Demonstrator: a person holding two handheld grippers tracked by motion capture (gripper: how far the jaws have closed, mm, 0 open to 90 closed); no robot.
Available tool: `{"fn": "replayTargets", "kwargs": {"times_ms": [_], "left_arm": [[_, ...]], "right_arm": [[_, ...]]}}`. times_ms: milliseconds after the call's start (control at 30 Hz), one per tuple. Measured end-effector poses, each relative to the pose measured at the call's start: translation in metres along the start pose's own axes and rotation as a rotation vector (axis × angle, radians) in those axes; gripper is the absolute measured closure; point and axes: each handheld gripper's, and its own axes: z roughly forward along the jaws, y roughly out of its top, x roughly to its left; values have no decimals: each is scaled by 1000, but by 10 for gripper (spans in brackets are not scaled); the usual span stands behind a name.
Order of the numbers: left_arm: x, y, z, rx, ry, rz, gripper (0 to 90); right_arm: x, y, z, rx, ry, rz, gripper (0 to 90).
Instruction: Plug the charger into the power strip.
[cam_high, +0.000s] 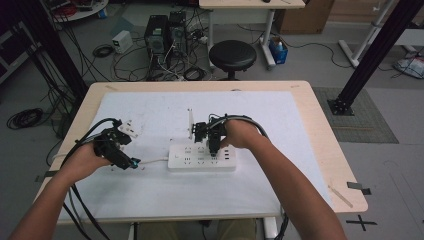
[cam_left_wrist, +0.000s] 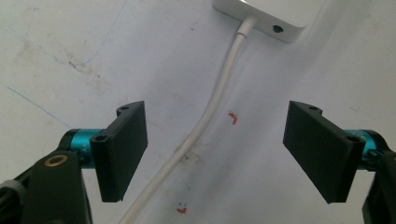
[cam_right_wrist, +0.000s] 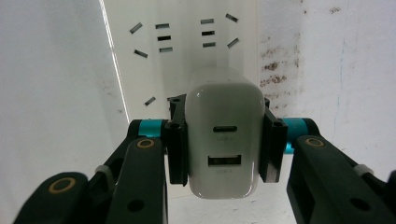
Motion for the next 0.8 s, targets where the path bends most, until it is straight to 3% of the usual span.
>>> {"fn": "replayTargets", "kwargs": {"times_ms": [133,233,533,600,800], "left_arm": [[1,2,1,2,-4,2,220],[1,3,2,3,-8,5,220],[1,5,5,5,-13,0,220],[2,5,5,9,-15,2,220],[3,5,3,1,-12,-11,220]], "right_arm": [[1,0,0,-4,-1,-2,625],[2,2,4,8,-12,-31,624],[0,2,4,15,6,-21,626],[-2,2,5,5,9,-40,626],[3,4,5,19,-18,-28,625]]}}
